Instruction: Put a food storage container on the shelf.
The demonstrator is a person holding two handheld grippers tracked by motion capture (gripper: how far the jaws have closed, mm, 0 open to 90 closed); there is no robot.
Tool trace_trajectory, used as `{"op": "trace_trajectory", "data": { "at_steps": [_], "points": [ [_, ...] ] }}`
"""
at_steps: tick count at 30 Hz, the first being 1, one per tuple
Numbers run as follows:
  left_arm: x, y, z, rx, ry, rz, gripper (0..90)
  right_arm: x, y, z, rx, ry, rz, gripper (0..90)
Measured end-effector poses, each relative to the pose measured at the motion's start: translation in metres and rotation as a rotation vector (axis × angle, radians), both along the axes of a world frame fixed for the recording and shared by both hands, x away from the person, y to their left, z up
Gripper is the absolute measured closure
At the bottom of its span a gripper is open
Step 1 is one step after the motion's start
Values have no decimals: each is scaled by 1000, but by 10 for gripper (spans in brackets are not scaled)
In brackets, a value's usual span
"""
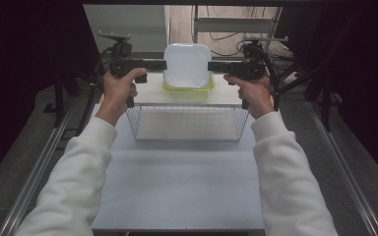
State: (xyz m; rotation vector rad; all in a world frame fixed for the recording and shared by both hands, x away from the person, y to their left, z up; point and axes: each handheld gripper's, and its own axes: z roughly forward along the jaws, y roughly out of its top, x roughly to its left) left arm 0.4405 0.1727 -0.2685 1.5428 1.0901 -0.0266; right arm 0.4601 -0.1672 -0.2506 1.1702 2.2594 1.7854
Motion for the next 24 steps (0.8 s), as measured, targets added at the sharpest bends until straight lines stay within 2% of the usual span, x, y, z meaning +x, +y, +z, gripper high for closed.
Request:
{"op": "trace_trajectory", "data": {
  "at_steps": [7, 10, 14, 19, 22, 24],
  "points": [
    [9, -3, -5, -10, 31, 4, 788, 13, -1, -2, -14, 35, -10, 764],
    [12, -4, -7, -15, 46, 6, 790, 19, -3, -6, 0, 63, -15, 764],
    [15, -3, -8, -44, 62, -2, 795, 25, -5, -8, 20, 85, -21, 761],
    [20, 1, -9, -77, 103, -12, 799, 32, -5, -9, 46, 123, -38, 758],
    [27, 4, -11, -112, 136, -27, 798, 36, -4, -10, 58, 148, -42, 754],
    [32, 7, -13, -148, 164, -39, 799, 39, -5, -13, 69, 181, -47, 749]
  ]
}}
